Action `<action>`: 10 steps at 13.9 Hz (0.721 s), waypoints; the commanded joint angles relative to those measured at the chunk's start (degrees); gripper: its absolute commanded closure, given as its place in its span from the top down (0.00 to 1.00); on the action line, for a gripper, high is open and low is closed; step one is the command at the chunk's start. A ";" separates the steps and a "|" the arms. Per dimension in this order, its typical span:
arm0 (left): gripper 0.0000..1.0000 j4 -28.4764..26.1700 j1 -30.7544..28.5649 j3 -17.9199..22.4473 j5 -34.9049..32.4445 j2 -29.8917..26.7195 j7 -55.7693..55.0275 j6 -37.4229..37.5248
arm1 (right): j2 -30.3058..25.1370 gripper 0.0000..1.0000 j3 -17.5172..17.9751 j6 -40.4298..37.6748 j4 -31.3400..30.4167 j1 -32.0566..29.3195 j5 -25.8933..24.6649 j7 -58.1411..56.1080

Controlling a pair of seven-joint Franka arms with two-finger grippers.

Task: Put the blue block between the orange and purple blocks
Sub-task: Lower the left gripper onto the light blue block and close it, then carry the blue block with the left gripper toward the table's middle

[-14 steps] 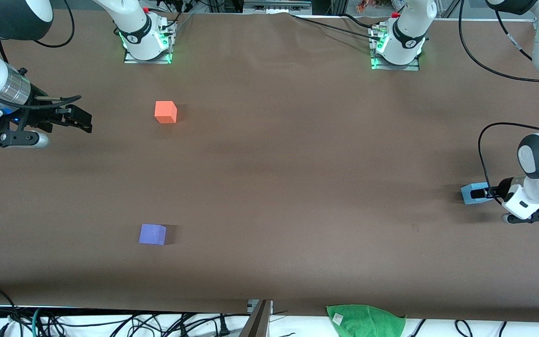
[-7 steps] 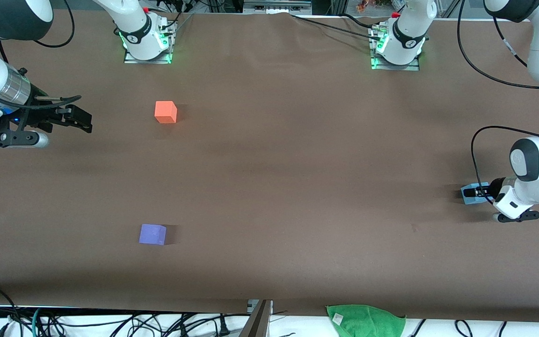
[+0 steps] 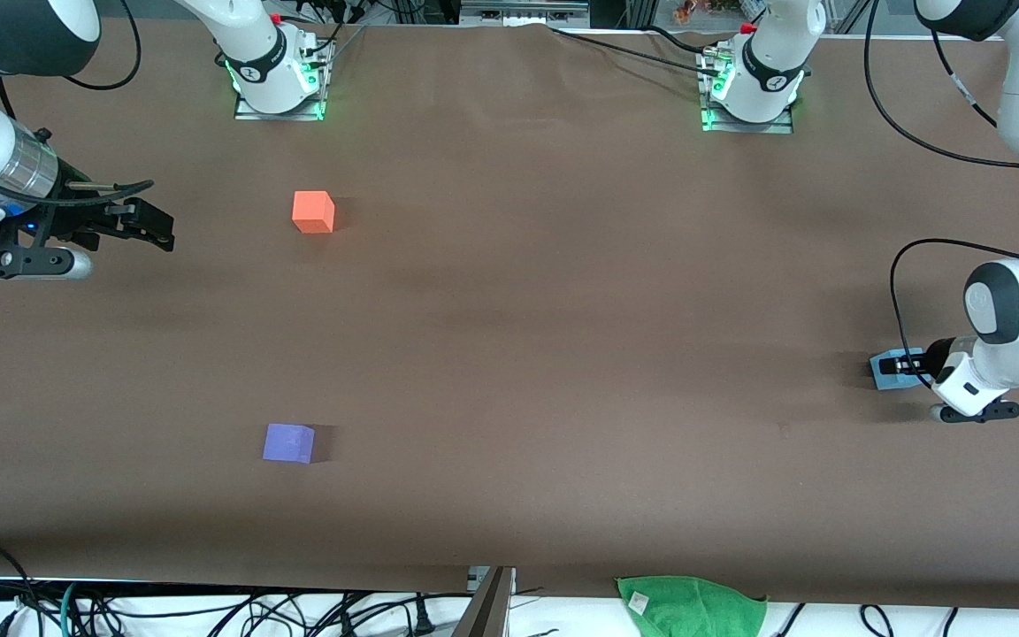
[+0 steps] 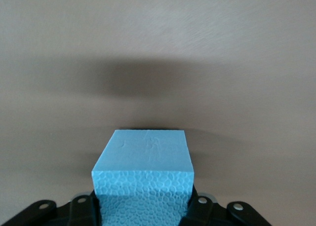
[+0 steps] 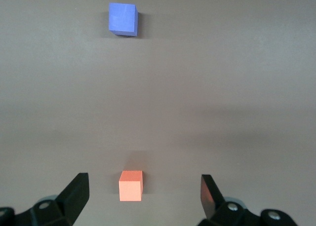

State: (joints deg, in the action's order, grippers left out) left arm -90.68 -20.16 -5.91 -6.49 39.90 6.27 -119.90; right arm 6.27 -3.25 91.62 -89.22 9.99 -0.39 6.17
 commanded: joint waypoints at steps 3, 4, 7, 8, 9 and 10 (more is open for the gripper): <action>0.26 0.07 0.47 -10.32 0.08 -7.55 -0.46 6.87 | -0.21 1.00 0.35 -0.39 0.28 -0.41 -0.40 0.07; 0.26 0.07 1.17 -12.26 -0.10 -7.90 -0.38 7.83 | -0.21 1.00 0.35 -0.39 0.28 -0.41 -0.40 0.07; 0.26 2.96 5.55 -16.76 0.60 -8.08 -2.47 11.87 | -0.21 1.00 0.35 -0.39 0.28 -0.41 -0.40 0.07; 0.26 3.58 8.45 -16.85 0.69 -8.08 -5.01 11.88 | -0.21 1.00 0.35 -0.39 0.28 -0.41 -0.40 0.07; 0.25 3.93 11.35 -16.85 0.95 -7.91 -7.21 11.79 | -0.21 1.00 0.35 -0.39 0.28 -0.41 -0.40 0.07; 0.25 5.07 15.12 -16.68 0.78 -7.64 -11.15 11.70 | -0.21 1.00 0.35 -0.30 0.28 -0.41 -0.40 0.07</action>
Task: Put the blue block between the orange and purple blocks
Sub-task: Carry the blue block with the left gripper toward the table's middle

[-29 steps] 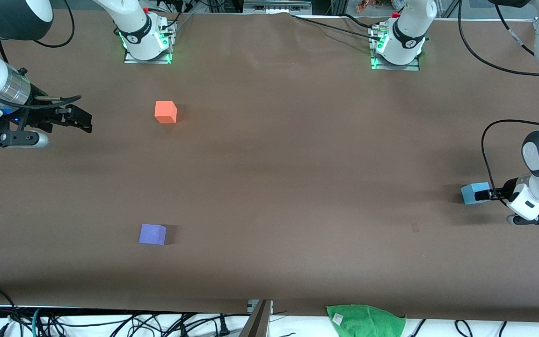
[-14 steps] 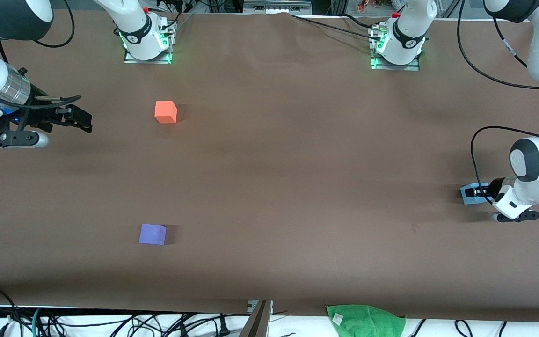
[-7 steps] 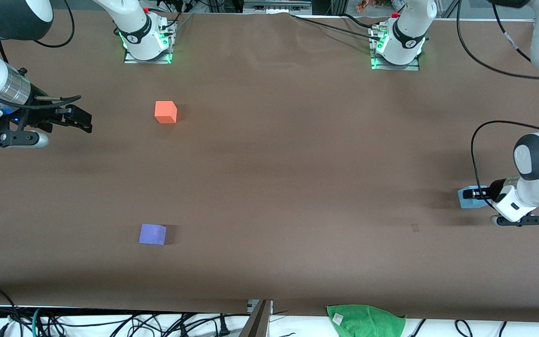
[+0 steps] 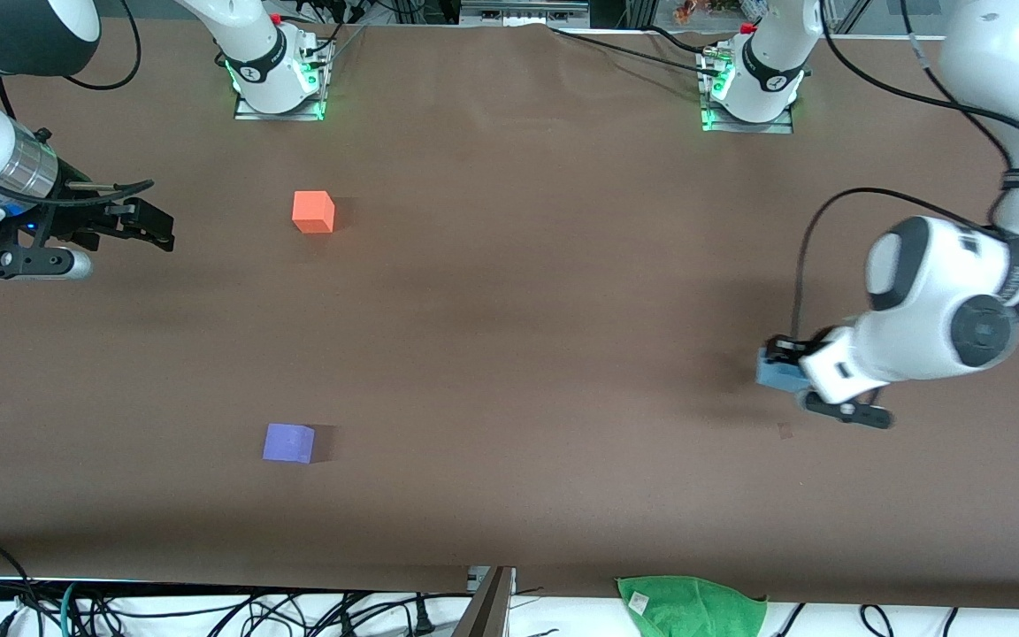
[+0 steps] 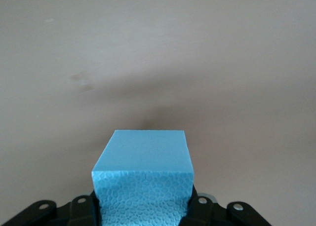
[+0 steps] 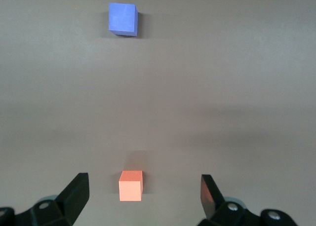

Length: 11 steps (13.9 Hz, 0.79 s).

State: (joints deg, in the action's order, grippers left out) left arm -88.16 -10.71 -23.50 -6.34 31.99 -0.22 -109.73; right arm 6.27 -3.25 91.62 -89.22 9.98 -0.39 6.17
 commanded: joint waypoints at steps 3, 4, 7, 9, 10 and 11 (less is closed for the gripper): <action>0.25 3.70 15.42 0.92 0.19 2.01 -19.61 0.93 | -0.21 1.00 0.35 -0.30 0.37 -0.40 -0.40 -0.02; 0.25 4.22 18.76 1.00 0.63 3.41 -21.29 -0.21 | -0.21 1.00 0.35 -0.39 0.37 -0.32 -0.40 -0.02; 0.24 8.34 26.86 1.36 0.28 8.33 -35.24 -3.64 | -0.21 1.00 0.35 -0.30 0.37 -0.40 -0.40 -0.19; 0.23 9.41 31.34 1.88 0.10 11.23 -39.92 -8.46 | -0.21 1.00 0.35 -0.30 0.37 -0.58 -0.49 -0.19; 0.23 9.41 33.10 1.97 0.19 12.38 -43.77 -11.01 | -0.03 1.00 0.35 -0.39 0.37 -0.75 -0.49 -0.19; 0.23 9.41 34.25 1.97 0.19 13.70 -48.51 -13.29 | 0.06 1.00 0.35 -0.39 0.37 -1.10 -0.40 -0.28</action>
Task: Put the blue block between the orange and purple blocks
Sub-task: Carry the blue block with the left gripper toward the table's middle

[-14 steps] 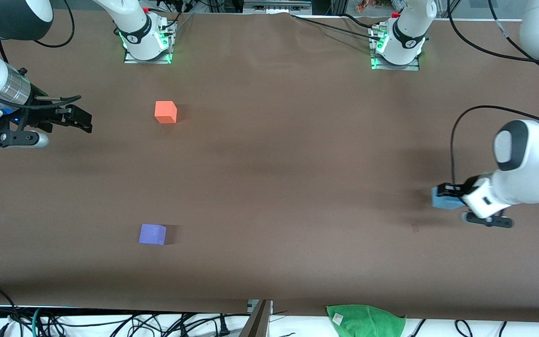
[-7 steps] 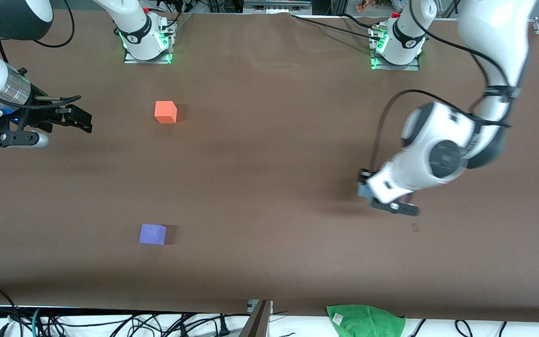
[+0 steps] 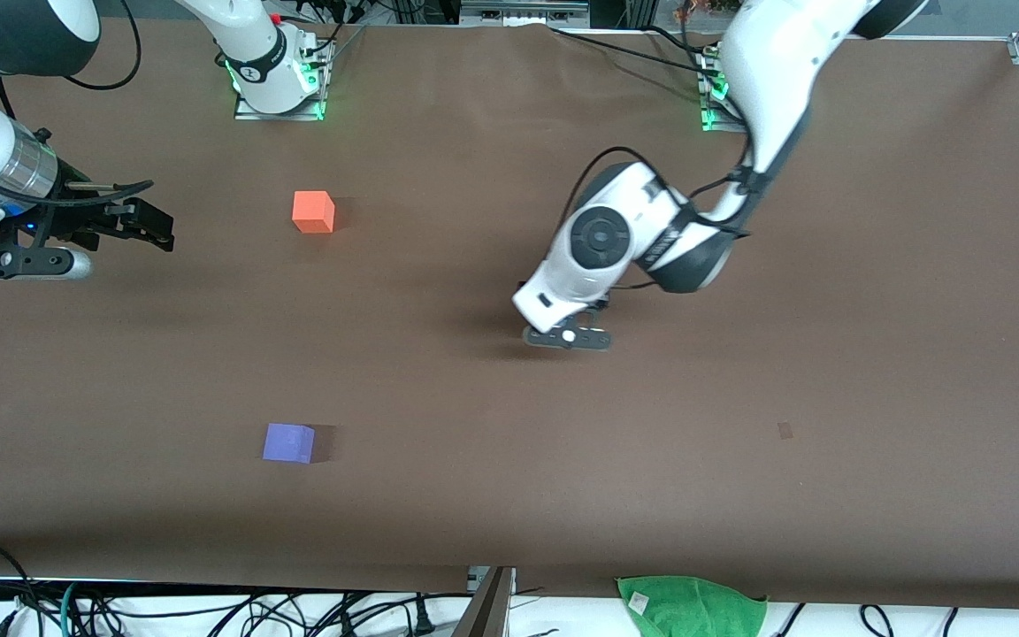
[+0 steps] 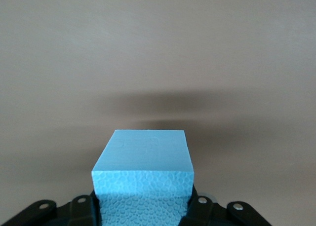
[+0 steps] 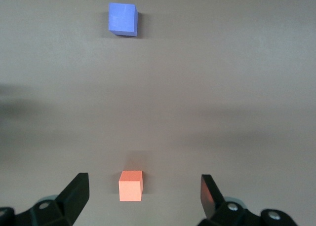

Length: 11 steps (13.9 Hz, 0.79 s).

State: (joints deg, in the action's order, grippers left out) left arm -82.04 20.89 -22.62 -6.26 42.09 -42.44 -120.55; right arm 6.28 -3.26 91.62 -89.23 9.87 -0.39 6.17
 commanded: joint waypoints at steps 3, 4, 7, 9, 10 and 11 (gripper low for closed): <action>0.26 3.38 5.73 1.09 0.20 7.12 -15.37 -9.51 | 0.22 1.00 0.28 -0.39 0.37 -1.34 -0.40 -0.28; 0.26 3.55 6.70 1.09 0.20 8.26 -16.44 -11.27 | 0.31 1.00 0.28 -0.39 0.37 -1.78 -0.40 -0.28; 0.52 3.47 7.94 1.09 -0.07 10.38 -15.93 -13.93 | 0.40 1.00 0.28 -0.39 0.37 -1.87 -0.40 -0.28; 1.00 3.46 7.94 1.53 -0.24 9.95 -15.83 -14.01 | 0.49 1.00 0.28 -0.39 0.37 -1.87 -0.40 -0.37; 1.00 3.46 7.94 1.70 -0.85 9.42 -15.83 -14.01 | 0.83 1.00 0.28 -0.13 0.37 -1.87 -0.40 -0.11; 1.00 3.46 7.42 1.70 -1.82 8.54 -15.83 -13.93 | 0.92 1.00 0.19 0.04 0.37 -1.96 -0.40 -0.19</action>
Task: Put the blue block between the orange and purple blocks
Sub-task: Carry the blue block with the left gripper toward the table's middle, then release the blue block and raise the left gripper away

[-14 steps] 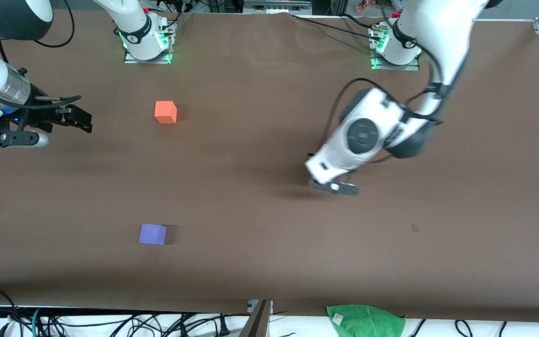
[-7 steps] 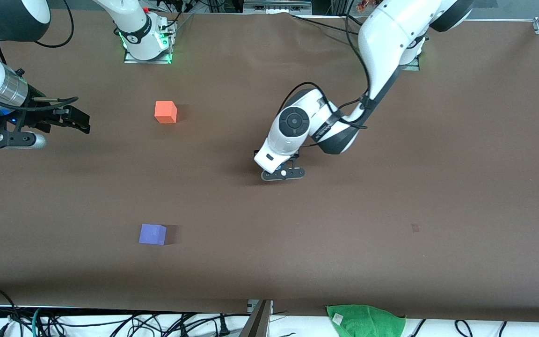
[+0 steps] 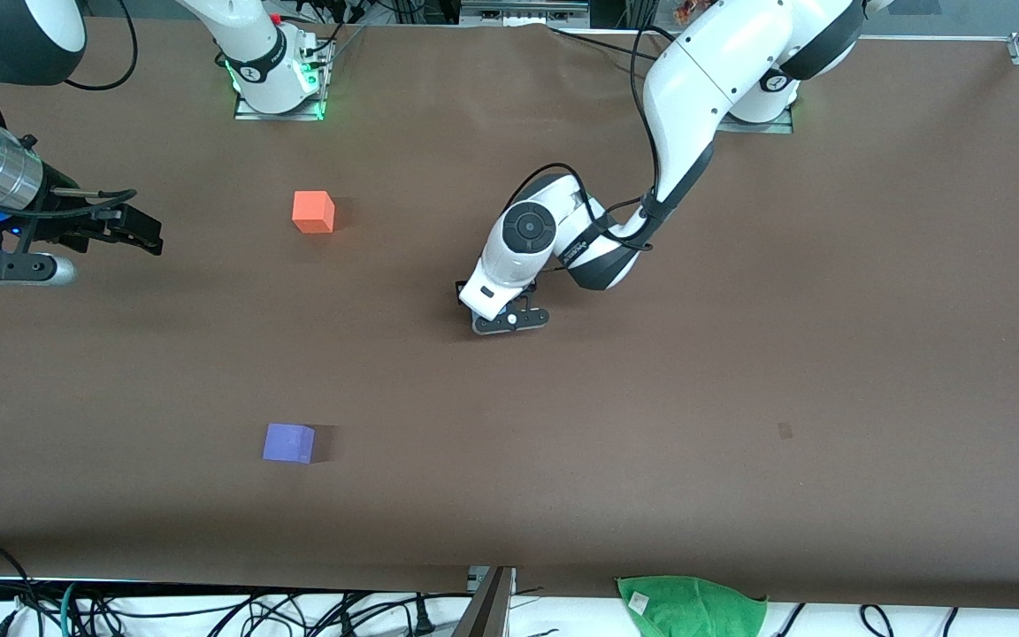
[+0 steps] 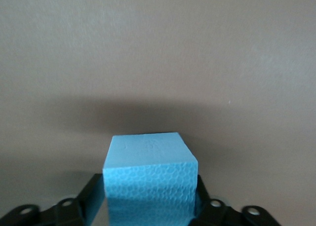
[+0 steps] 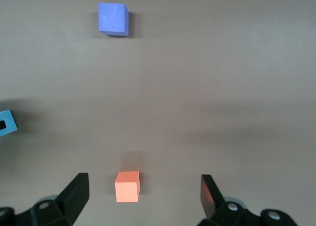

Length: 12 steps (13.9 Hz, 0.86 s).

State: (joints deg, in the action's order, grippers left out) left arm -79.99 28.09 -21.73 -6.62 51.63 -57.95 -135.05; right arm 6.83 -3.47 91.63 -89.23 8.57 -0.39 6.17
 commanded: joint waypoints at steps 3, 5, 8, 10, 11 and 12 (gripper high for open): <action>1.00 0.27 -0.93 0.64 -1.99 -7.84 -0.32 7.47 | 0.46 1.00 0.48 0.22 0.55 -1.18 -0.32 -0.19; 1.00 0.18 -2.50 0.73 -2.08 -14.07 0.11 17.22 | 0.46 1.00 0.57 0.65 0.72 -0.75 -0.31 0.51; 1.00 0.45 -7.76 0.73 -2.08 -22.42 9.39 31.82 | 0.37 1.00 0.83 1.01 0.90 -0.57 -0.23 0.69; 1.00 0.53 -13.73 0.55 -1.99 -26.57 19.14 38.86 | -0.15 1.00 1.19 0.75 0.99 -0.48 -0.23 0.60; 1.00 0.45 -16.89 0.55 -1.90 -28.15 23.45 42.37 | -0.15 1.00 1.10 1.01 0.99 -0.48 -0.14 0.60; 1.00 0.53 -19.88 0.47 -1.81 -29.47 27.32 45.63 | -0.15 1.00 1.19 1.18 1.16 -0.48 -0.14 -0.09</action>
State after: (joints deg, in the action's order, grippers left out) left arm -77.34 13.55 -20.48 -8.17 25.07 -38.05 -93.36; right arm 7.04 -2.74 92.84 -88.84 8.33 -0.38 6.21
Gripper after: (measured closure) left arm 0.000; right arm 0.000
